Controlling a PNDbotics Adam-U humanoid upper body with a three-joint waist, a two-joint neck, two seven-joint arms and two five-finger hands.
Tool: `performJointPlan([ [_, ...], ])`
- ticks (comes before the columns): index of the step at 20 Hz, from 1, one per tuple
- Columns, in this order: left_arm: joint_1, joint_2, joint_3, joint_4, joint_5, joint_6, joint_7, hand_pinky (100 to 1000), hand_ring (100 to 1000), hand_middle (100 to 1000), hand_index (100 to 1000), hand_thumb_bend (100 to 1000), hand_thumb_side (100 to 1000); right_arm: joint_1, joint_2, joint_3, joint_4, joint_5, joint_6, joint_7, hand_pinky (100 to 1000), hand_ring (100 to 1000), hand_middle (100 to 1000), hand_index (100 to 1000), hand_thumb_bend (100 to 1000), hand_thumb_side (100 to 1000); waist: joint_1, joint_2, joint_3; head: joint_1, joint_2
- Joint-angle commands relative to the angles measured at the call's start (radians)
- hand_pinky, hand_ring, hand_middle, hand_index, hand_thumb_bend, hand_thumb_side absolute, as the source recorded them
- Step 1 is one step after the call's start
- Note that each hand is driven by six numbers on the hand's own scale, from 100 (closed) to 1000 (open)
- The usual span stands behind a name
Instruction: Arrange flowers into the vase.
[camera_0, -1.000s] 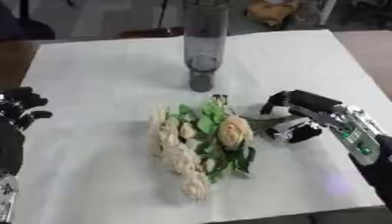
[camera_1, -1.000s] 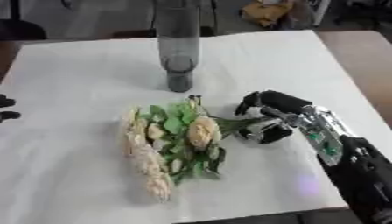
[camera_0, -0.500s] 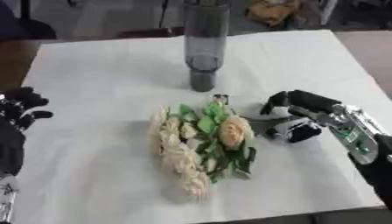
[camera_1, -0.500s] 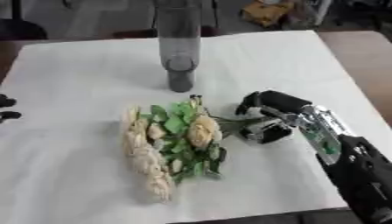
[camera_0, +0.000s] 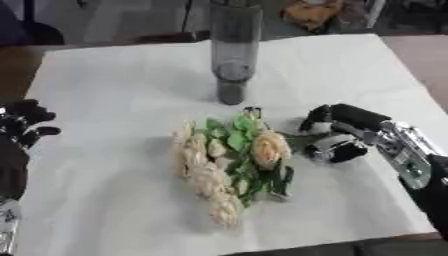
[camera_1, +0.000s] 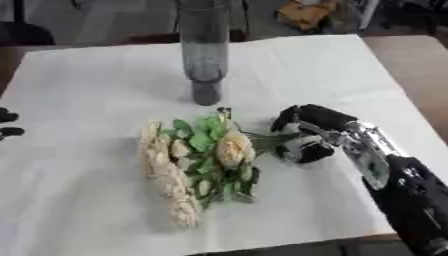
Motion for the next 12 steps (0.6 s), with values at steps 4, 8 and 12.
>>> performJointPlan([
  [4, -0.01, 0.005, 0.001, -0.01, 0.004, -0.001, 0.0, 570, 644, 551, 655, 626, 804, -0.025, -0.009, -0.009, 0.0, 0.01, 0.004, -0.003, 754, 744, 622, 762, 278, 295, 0.014, -0.025, 0.003, 0.002, 0.004],
  [8, -0.01, 0.004, 0.001, -0.01, 0.004, -0.001, 0.0, 570, 644, 551, 655, 626, 802, -0.029, -0.004, -0.009, 0.001, 0.007, 0.005, -0.002, 754, 743, 621, 762, 274, 305, 0.016, -0.026, 0.003, 0.002, 0.004],
  [12, -0.009, 0.003, 0.001, -0.01, 0.004, -0.001, -0.001, 570, 644, 551, 655, 626, 804, -0.033, 0.001, -0.008, 0.0, 0.003, 0.005, 0.001, 753, 743, 620, 762, 269, 302, 0.017, -0.028, 0.002, 0.001, 0.004],
])
